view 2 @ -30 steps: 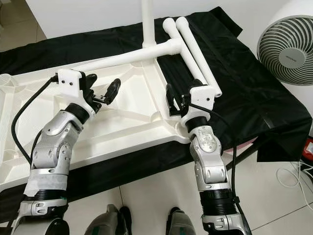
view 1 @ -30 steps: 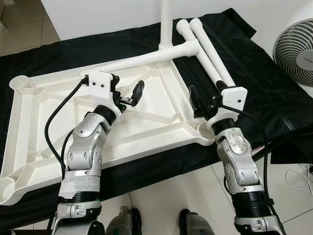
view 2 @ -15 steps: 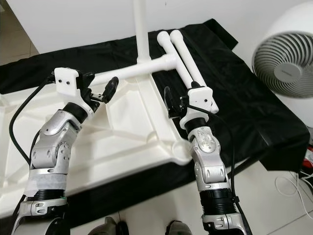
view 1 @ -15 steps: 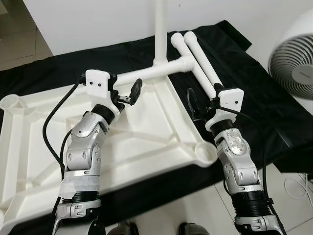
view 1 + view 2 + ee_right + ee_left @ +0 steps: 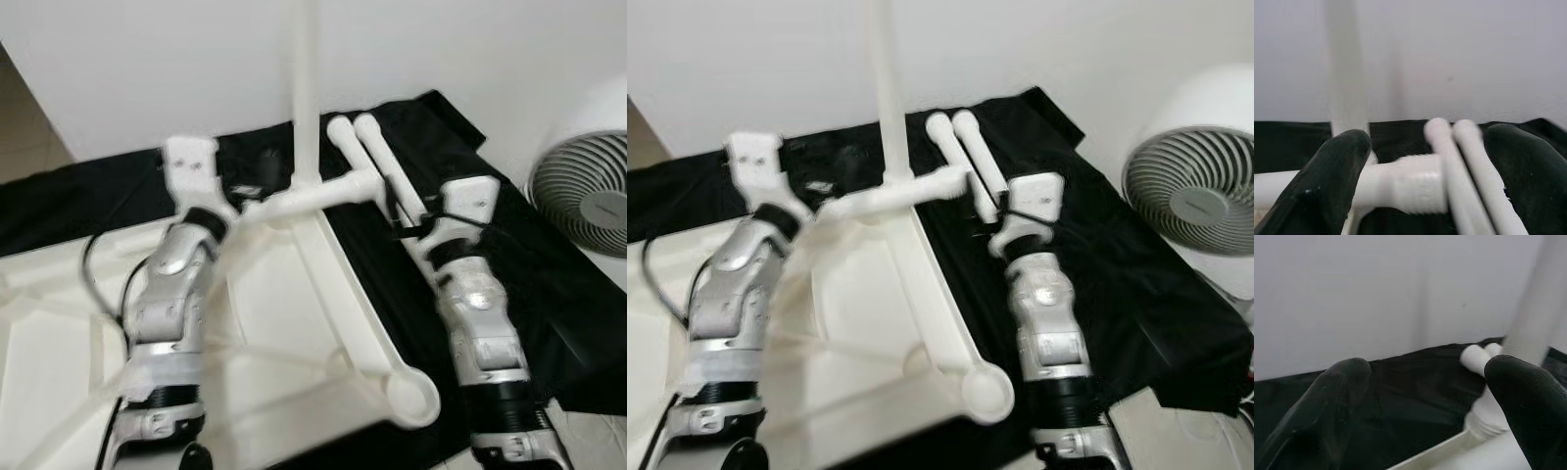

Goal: Building children table

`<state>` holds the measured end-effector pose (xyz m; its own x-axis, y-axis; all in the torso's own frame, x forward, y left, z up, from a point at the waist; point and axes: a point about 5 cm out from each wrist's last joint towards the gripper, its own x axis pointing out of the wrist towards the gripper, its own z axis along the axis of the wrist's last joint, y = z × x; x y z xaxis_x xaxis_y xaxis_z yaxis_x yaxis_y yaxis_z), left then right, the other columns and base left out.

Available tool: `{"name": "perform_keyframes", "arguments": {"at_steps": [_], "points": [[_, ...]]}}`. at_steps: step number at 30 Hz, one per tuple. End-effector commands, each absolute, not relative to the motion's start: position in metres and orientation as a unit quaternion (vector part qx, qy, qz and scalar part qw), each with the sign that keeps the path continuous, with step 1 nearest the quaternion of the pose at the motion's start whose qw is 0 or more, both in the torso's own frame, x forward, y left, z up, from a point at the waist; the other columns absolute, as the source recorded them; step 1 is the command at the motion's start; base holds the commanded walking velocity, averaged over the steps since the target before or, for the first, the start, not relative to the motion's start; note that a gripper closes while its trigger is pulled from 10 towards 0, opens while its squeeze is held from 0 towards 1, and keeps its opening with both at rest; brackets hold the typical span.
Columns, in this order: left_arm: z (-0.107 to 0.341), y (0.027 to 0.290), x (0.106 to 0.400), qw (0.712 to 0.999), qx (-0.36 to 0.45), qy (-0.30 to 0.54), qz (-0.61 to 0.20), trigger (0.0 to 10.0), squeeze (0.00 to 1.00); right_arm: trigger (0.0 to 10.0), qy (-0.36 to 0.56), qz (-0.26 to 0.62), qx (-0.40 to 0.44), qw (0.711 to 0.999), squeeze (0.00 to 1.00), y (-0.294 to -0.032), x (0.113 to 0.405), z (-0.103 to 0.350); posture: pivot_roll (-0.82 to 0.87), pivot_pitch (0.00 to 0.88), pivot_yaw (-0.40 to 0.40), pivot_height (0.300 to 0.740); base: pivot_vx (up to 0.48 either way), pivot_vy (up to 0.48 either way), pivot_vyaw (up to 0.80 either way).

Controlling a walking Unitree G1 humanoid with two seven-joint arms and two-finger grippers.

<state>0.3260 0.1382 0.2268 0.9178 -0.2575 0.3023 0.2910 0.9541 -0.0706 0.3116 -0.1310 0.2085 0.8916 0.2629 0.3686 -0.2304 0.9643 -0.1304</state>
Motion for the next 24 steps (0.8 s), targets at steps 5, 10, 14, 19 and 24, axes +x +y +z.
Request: {"name": "perform_keyframes", "arguments": {"at_steps": [5, 10, 14, 19, 24], "points": [[0.214, 0.124, 0.328, 0.964, 0.046, -0.103, -0.239, 10.0, 0.00, 10.0, -0.186, 0.128, -0.050, 0.973, 0.00, -0.135, 0.310, 0.204, -0.07, 0.106, 0.067, 0.740, 0.000, 0.000, 0.00], [0.212, 0.124, 0.333, 0.956, 0.069, -0.080, -0.275, 10.0, 0.00, 10.0, -0.183, 0.128, -0.052, 0.973, 0.00, -0.137, 0.308, 0.202, -0.07, 0.120, 0.072, 0.740, 0.000, 0.000, 0.00], [0.204, 0.123, 0.342, 0.945, 0.122, -0.035, -0.302, 10.0, 0.00, 10.0, -0.174, 0.123, -0.051, 0.976, 0.00, -0.139, 0.304, 0.197, -0.08, 0.145, 0.091, 0.740, 0.000, 0.000, 0.00], [0.199, 0.119, 0.348, 0.934, 0.147, -0.012, -0.326, 10.0, 0.00, 10.0, -0.169, 0.112, -0.047, 0.978, 0.00, -0.140, 0.298, 0.194, -0.09, 0.170, 0.117, 0.740, 0.000, 0.000, 0.00], [0.199, 0.113, 0.353, 0.924, 0.165, 0.000, -0.345, 10.0, 0.00, 10.0, -0.162, 0.105, -0.042, 0.980, 0.00, -0.141, 0.291, 0.189, -0.10, 0.187, 0.133, 0.740, 0.000, 0.000, 0.00]]}}
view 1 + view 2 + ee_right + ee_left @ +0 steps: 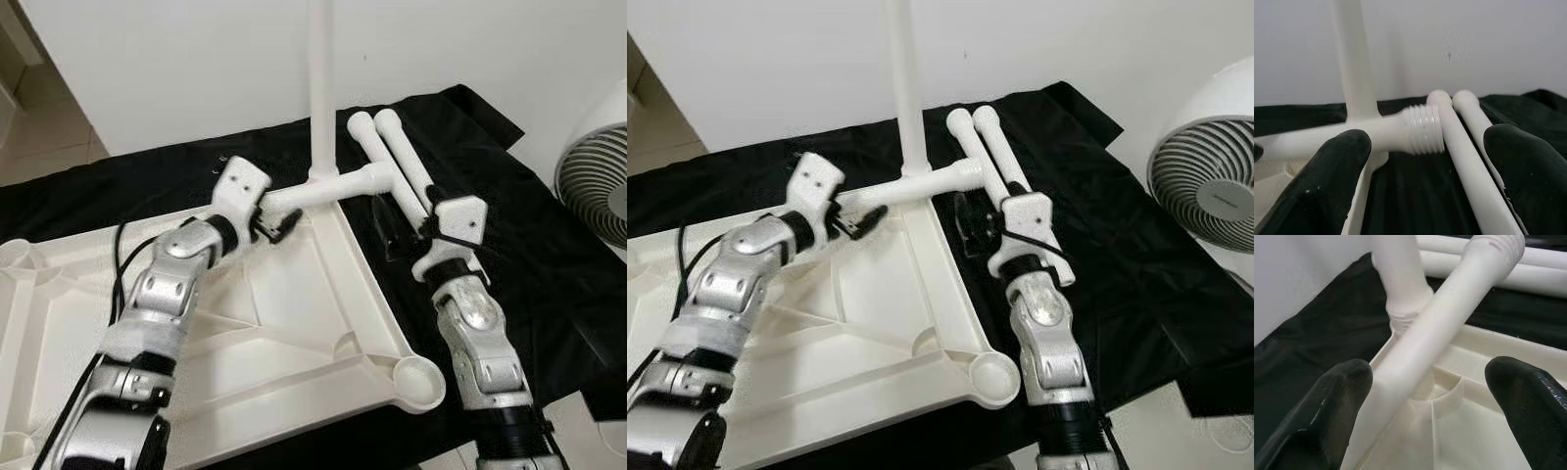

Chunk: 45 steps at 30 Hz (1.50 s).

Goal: Building children table

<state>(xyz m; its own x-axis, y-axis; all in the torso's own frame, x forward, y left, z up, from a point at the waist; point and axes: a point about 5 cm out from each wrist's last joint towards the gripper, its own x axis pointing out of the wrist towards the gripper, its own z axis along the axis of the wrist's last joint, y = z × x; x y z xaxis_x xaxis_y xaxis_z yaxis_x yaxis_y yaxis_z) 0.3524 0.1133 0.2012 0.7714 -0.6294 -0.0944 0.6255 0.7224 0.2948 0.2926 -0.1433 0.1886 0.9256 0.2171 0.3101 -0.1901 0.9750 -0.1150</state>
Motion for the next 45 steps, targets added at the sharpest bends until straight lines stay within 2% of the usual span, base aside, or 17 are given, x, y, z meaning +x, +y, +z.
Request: {"name": "perform_keyframes", "arguments": {"at_steps": [1, 9, 17, 22, 35, 36, 45], "points": [[0.199, 0.112, 0.355, 0.921, 0.171, 0.004, -0.350, 10.0, 0.00, 10.0, -0.159, 0.105, -0.039, 0.981, 0.00, -0.141, 0.288, 0.187, -0.11, 0.199, 0.140, 0.740, 0.000, 0.000, 0.00], [0.205, 0.109, 0.367, 0.918, 0.184, 0.006, -0.350, 10.0, 0.00, 10.0, -0.152, 0.122, -0.021, 0.981, 0.00, -0.137, 0.275, 0.183, -0.12, 0.220, 0.151, 0.740, 0.000, 0.000, 0.00], [0.214, 0.114, 0.386, 0.933, 0.189, 0.022, -0.307, 10.0, 0.00, 10.0, -0.145, 0.127, -0.016, 0.981, 0.00, -0.132, 0.269, 0.182, -0.13, 0.240, 0.162, 0.740, 0.000, 0.000, 0.00], [0.214, 0.115, 0.389, 0.932, 0.202, 0.025, -0.301, 10.0, 0.00, 10.0, -0.142, 0.126, -0.017, 0.982, 0.00, -0.132, 0.267, 0.182, -0.13, 0.244, 0.162, 0.740, 0.000, 0.000, 0.00], [0.213, 0.111, 0.390, 0.911, 0.226, 0.031, -0.343, 10.0, 0.00, 10.0, -0.133, 0.119, -0.020, 0.984, 0.00, -0.135, 0.265, 0.181, -0.13, 0.251, 0.171, 0.740, 0.000, 0.000, 0.00], [0.216, 0.112, 0.390, 0.913, 0.217, 0.028, -0.346, 0.0, 0.00, 10.0, -0.133, 0.118, -0.020, 0.984, 0.00, -0.135, 0.265, 0.181, -0.13, 0.251, 0.171, 0.740, 0.000, 0.000, 0.00], [0.221, 0.115, 0.389, 0.913, 0.209, 0.012, -0.349, 0.0, 0.00, 10.0, -0.132, 0.117, -0.021, 0.984, 0.00, -0.135, 0.266, 0.181, -0.13, 0.242, 0.166, 0.740, 0.000, 0.000, 0.00]]}}
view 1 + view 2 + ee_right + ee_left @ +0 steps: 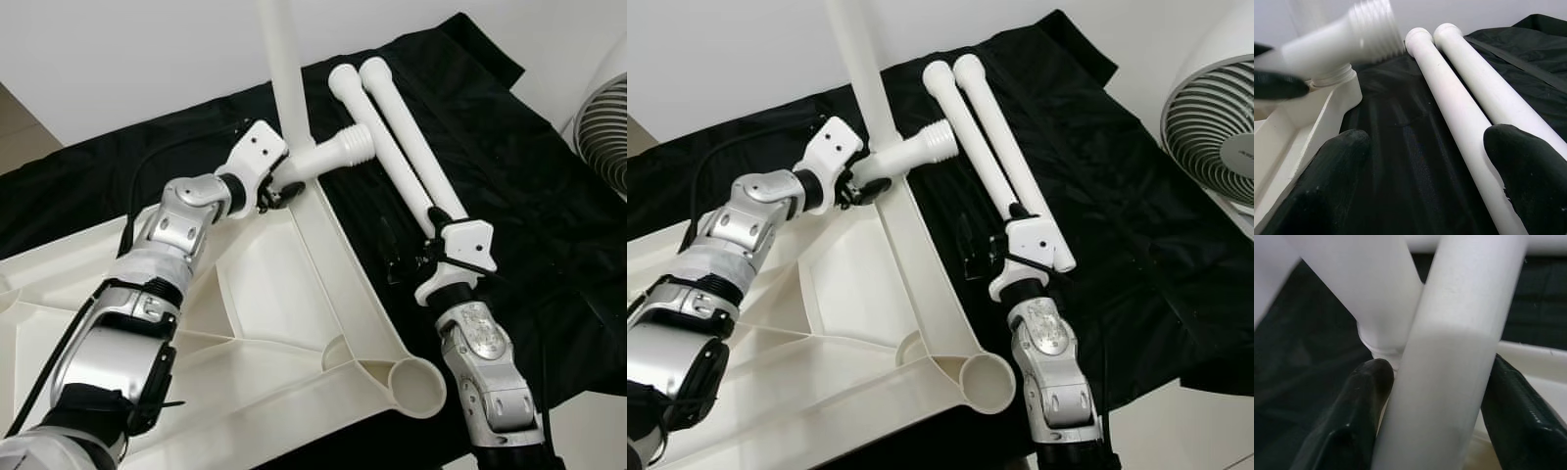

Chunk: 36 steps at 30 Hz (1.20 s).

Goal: Building children table

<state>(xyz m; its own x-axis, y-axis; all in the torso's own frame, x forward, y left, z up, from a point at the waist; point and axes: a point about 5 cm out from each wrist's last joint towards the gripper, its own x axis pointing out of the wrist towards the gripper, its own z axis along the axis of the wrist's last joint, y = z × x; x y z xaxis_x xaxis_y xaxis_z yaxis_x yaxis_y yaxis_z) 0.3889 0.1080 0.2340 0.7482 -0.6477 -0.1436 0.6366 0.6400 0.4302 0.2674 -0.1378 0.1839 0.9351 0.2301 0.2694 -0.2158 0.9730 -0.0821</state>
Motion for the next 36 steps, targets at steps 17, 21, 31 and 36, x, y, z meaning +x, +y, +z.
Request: {"name": "perform_keyframes", "arguments": {"at_steps": [17, 21, 31, 36], "points": [[0.242, 0.111, 0.363, 0.877, 0.228, -0.042, -0.422, 10.0, 0.00, 10.0, -0.144, 0.119, -0.039, 0.982, 0.00, -0.136, 0.268, 0.184, -0.12, 0.233, 0.158, 0.740, 0.000, 0.000, 0.00], [0.247, 0.102, 0.352, 0.865, 0.238, -0.058, -0.437, 10.0, 0.00, 10.0, -0.160, 0.106, -0.070, 0.979, 0.00, -0.139, 0.272, 0.189, -0.11, 0.228, 0.145, 0.740, 0.000, 0.000, 0.00], [0.271, 0.078, 0.328, 0.843, 0.257, -0.117, -0.459, 10.0, 0.00, 10.0, -0.184, 0.092, -0.100, 0.974, 0.00, -0.140, 0.284, 0.198, -0.10, 0.211, 0.124, 0.740, 0.000, 0.000, 0.00], [0.273, 0.072, 0.323, 0.837, 0.268, -0.125, -0.461, 10.0, 0.00, 10.0, -0.191, 0.094, -0.103, 0.972, 0.00, -0.138, 0.285, 0.200, -0.10, 0.207, 0.125, 0.740, 0.000, 0.000, 0.00]]}}
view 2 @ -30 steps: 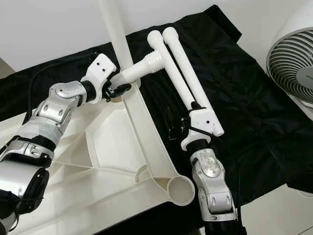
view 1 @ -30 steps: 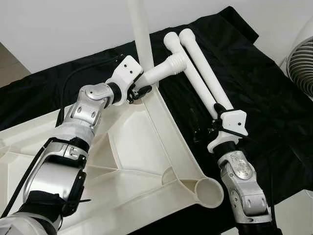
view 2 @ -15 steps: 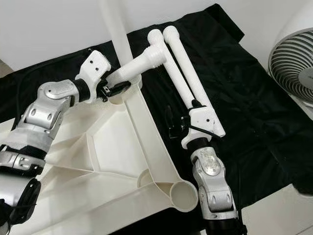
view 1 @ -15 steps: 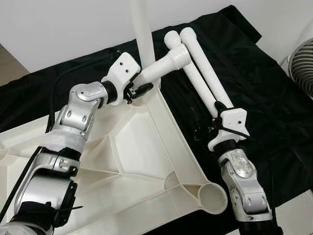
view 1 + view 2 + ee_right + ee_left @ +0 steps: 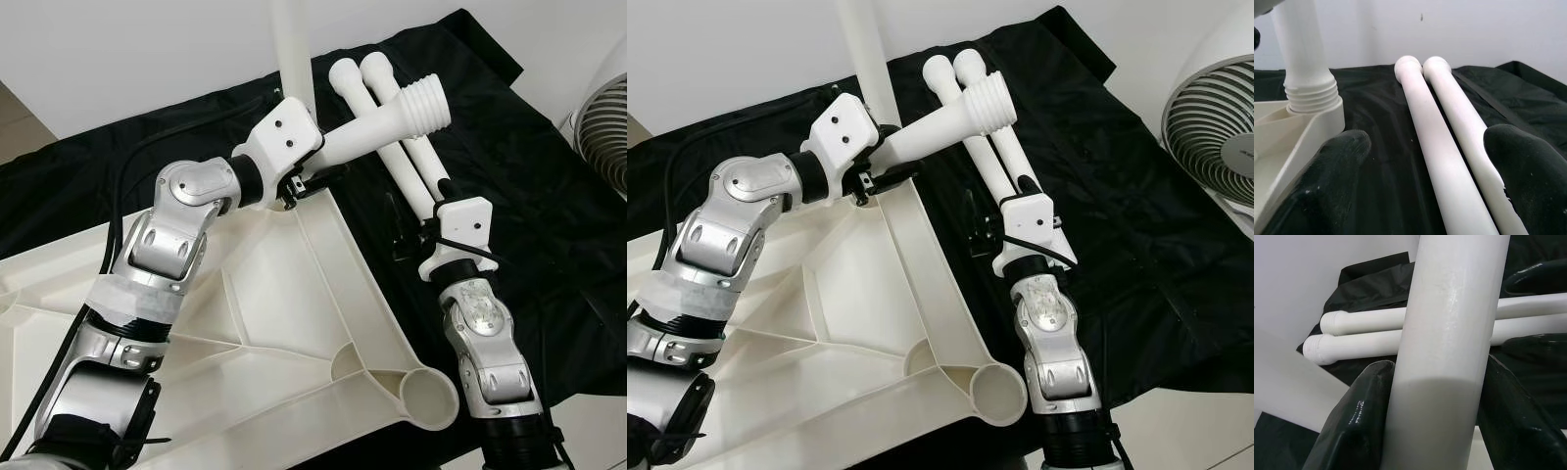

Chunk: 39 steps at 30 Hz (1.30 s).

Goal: Building children table

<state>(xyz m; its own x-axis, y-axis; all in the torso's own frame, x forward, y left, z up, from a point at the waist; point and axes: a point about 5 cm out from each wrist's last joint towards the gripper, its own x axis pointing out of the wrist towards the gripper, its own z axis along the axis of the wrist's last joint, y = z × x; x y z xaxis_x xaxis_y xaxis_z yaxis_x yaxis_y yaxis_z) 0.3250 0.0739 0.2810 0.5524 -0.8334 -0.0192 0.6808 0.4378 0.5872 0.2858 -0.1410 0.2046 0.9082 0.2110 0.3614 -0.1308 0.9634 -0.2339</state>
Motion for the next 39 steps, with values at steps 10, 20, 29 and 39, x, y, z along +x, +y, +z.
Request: {"name": "perform_keyframes", "arguments": {"at_steps": [10, 20, 29, 39], "points": [[0.246, 0.060, 0.327, 0.823, 0.355, -0.114, -0.428, 10.0, 0.00, 10.0, -0.208, 0.074, -0.171, 0.960, 0.00, -0.135, 0.288, 0.197, -0.10, 0.205, 0.131, 0.740, 0.000, 0.000, 0.00], [0.250, 0.049, 0.329, 0.797, 0.420, -0.117, -0.419, 10.0, 0.00, 10.0, -0.205, 0.063, -0.171, 0.962, 0.00, -0.137, 0.287, 0.195, -0.10, 0.210, 0.148, 0.740, 0.000, 0.000, 0.00], [0.248, 0.060, 0.343, 0.808, 0.440, -0.092, -0.382, 10.0, 0.00, 10.0, -0.182, -0.003, -0.218, 0.959, 0.00, -0.147, 0.287, 0.183, -0.10, 0.213, 0.152, 0.740, 0.000, 0.000, 0.00], [0.257, 0.070, 0.351, 0.812, 0.452, -0.094, -0.356, 10.0, 0.00, 10.0, -0.162, -0.011, -0.235, 0.958, 0.00, -0.148, 0.286, 0.171, -0.09, 0.214, 0.148, 0.740, 0.000, 0.000, 0.00]]}}
